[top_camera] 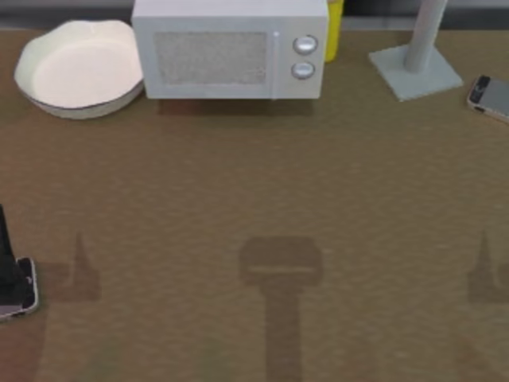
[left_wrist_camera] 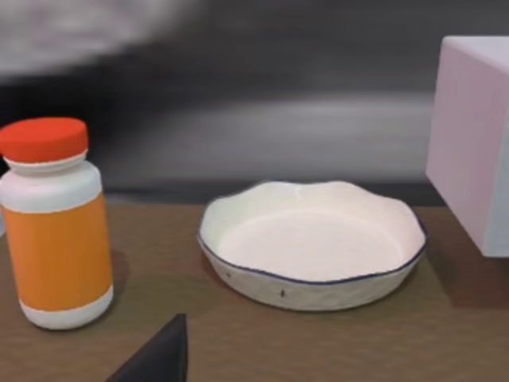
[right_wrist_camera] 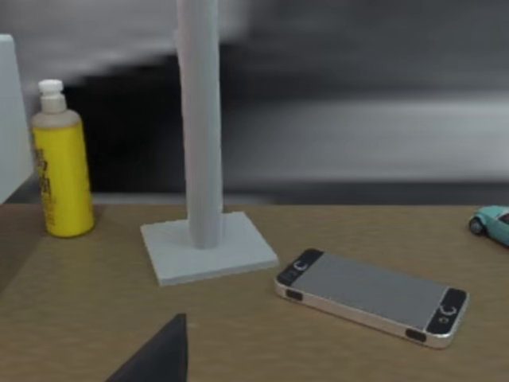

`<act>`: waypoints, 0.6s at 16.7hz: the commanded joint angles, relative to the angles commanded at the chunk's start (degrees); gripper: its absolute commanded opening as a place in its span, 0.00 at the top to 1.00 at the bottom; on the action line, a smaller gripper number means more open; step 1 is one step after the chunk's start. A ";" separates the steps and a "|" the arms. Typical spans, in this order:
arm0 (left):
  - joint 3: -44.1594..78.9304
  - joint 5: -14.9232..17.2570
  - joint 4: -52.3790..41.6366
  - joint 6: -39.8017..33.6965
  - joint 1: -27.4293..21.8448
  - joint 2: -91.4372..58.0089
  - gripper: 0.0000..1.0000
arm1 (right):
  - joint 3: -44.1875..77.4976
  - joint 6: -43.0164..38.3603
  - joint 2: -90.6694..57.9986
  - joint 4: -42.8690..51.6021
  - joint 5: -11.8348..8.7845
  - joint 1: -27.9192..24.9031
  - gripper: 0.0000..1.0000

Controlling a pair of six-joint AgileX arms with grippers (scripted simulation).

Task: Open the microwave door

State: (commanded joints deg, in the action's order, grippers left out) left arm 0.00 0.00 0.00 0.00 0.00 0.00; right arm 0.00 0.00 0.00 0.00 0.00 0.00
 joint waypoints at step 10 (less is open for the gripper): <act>17.62 -8.88 -1.82 -4.24 -9.80 -21.68 0.00 | 0.00 0.00 0.00 0.00 0.00 0.00 0.00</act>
State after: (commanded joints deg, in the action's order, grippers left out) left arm 17.62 -8.88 -1.82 -4.24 -9.80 -21.68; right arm 0.00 0.00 0.00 0.00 0.00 0.00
